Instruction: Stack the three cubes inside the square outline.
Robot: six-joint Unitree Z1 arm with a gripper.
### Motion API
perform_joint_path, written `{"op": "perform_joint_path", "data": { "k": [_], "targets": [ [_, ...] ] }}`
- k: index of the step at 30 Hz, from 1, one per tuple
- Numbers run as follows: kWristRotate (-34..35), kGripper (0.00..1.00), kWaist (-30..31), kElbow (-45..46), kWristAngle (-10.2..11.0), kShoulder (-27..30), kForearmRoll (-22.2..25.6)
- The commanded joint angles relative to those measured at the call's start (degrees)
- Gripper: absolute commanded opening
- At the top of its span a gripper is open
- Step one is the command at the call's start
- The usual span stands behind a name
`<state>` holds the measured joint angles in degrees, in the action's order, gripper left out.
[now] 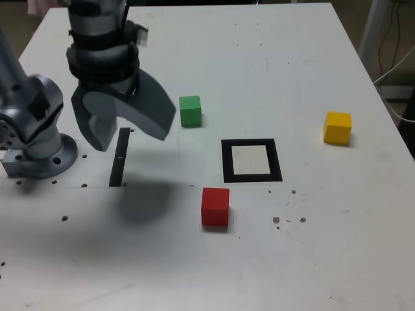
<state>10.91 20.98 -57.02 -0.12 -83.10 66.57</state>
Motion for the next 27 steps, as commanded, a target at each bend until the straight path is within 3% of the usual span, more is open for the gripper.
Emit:
{"op": "perform_joint_path", "data": {
  "k": [1, 11, 21, 27],
  "targets": [
    [2.9, 1.00, 3.2, -3.3, -0.1, -2.2, 0.8],
    [8.7, 1.00, 8.7, -15.0, -0.3, -13.1, 3.0],
    [11.2, 1.00, 8.5, -14.6, -0.5, -20.9, -5.2],
    [11.4, 0.98, 8.3, -15.1, -1.1, -25.2, -7.3]
  ]
}}
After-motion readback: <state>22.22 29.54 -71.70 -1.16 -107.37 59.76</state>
